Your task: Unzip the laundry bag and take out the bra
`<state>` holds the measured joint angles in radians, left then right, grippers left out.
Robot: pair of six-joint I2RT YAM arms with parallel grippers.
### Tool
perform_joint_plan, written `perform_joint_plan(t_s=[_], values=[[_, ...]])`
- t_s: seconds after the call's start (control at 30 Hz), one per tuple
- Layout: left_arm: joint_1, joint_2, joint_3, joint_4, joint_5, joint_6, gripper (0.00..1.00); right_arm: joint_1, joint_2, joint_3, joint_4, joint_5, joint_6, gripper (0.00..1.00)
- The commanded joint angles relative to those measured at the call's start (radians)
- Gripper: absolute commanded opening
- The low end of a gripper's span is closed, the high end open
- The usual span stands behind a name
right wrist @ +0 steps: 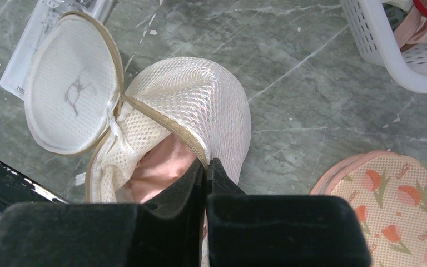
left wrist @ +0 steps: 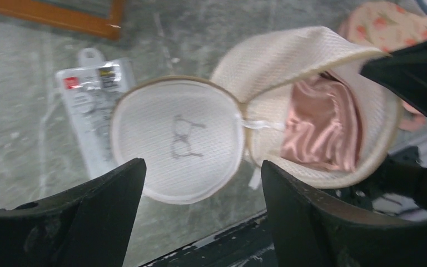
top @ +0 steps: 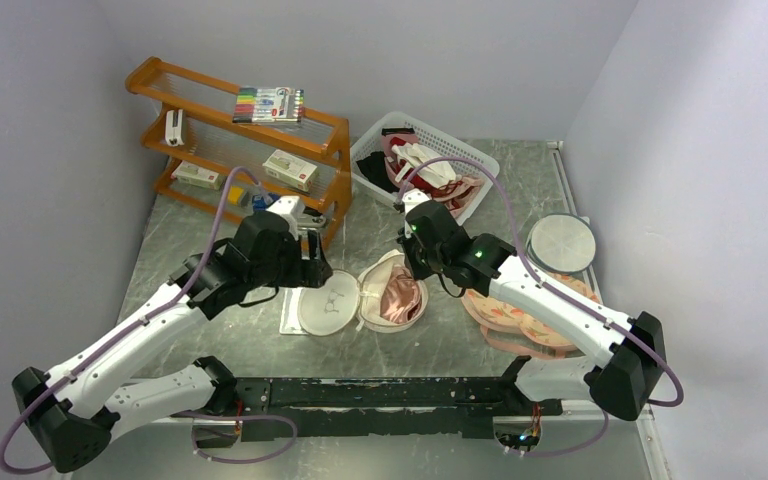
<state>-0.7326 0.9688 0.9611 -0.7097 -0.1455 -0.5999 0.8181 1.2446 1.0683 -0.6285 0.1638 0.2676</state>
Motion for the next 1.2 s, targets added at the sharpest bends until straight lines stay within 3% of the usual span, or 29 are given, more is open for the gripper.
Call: perform_joint_plan(t_s=[0.0,0.07,0.13,0.27,0.57,0.63,0.73,0.9,1.0,1.17], values=[[0.006,0.035,-0.068,0.212,0.306,-0.004,0.92,-0.005,0.007,0.001,0.027,-0.015,-0.013,0.00],[0.006,0.062,-0.104,0.317,0.392,-0.021,0.98,-0.005,0.008,0.004,0.025,-0.020,-0.013,0.00],[0.004,0.097,-0.121,0.356,0.384,-0.015,1.00,-0.005,0.005,0.007,0.022,-0.022,-0.010,0.00],[-0.006,0.215,-0.078,0.341,0.314,0.051,1.00,-0.005,-0.017,-0.007,0.030,-0.040,-0.005,0.00],[-0.098,0.450,-0.058,0.454,0.316,0.085,0.99,-0.007,-0.013,-0.015,0.029,-0.058,-0.002,0.01],[-0.101,0.478,-0.062,0.470,0.321,0.074,0.87,-0.008,-0.008,-0.006,0.022,-0.059,-0.002,0.01],[-0.101,0.467,-0.070,0.487,0.326,0.073,0.57,-0.008,-0.012,-0.003,0.020,-0.061,-0.001,0.01],[-0.101,0.375,-0.069,0.446,0.268,0.090,0.17,-0.007,-0.015,-0.001,0.013,-0.058,0.006,0.02],[-0.100,0.304,-0.070,0.424,0.236,0.100,0.07,-0.007,-0.011,-0.001,0.018,-0.064,0.011,0.02],[-0.099,0.218,-0.077,0.406,0.218,0.083,0.07,-0.007,0.007,0.013,0.023,-0.045,0.018,0.03]])
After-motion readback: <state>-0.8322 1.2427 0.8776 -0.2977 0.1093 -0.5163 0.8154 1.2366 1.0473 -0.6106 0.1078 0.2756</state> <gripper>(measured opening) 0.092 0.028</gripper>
